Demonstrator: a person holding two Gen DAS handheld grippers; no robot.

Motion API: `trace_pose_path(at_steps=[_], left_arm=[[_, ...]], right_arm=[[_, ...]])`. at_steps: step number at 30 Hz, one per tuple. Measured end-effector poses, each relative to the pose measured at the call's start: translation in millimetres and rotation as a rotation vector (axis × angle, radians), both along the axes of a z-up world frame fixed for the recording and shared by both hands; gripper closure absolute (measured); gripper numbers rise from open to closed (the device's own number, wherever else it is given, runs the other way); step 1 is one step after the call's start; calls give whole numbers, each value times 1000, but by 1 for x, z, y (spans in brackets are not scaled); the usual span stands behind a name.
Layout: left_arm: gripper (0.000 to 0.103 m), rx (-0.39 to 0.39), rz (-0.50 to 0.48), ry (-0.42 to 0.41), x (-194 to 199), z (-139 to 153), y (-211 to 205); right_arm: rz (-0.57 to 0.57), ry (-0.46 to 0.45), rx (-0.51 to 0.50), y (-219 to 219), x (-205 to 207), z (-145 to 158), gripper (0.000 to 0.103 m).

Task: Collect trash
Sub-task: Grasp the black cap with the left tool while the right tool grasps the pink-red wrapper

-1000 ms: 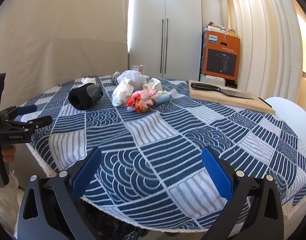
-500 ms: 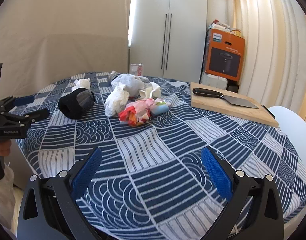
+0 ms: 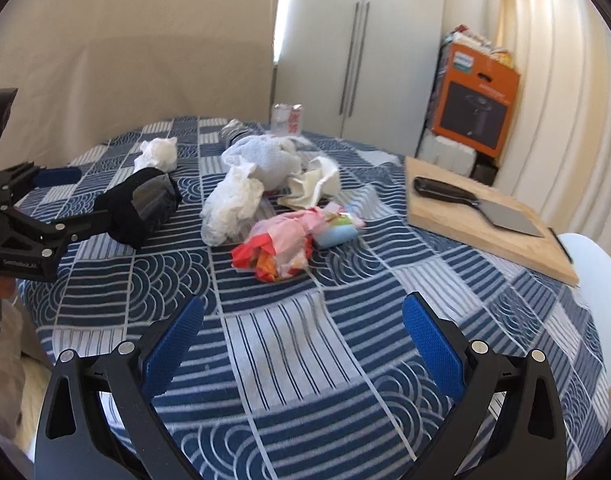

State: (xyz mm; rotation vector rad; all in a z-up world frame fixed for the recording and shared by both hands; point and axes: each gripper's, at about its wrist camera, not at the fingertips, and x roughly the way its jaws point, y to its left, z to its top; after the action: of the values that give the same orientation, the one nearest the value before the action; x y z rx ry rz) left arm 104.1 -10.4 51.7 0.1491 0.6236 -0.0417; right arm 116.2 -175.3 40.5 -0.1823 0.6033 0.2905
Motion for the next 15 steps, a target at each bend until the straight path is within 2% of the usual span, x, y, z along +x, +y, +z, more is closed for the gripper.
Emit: trace_pose_path(at_steps=[3,6,9,12,15], left_arm=[[6,-15,-29,59,14,1,2],[6,4,-42,85,23,-1,0],[6,-14,-78,127,37,-2,-1],[5,-27,-90,168,49,-6,-2],[5,-29,-95,195,60,-6,-4]], right_arm=[[56,48,24,8,16,0,7],[99,99,40,15,33,0,7],[122,173,53,22,55,-3,7],[110,233,7,27,74,-7,7],[122,248,-28,31,86,-11,7]])
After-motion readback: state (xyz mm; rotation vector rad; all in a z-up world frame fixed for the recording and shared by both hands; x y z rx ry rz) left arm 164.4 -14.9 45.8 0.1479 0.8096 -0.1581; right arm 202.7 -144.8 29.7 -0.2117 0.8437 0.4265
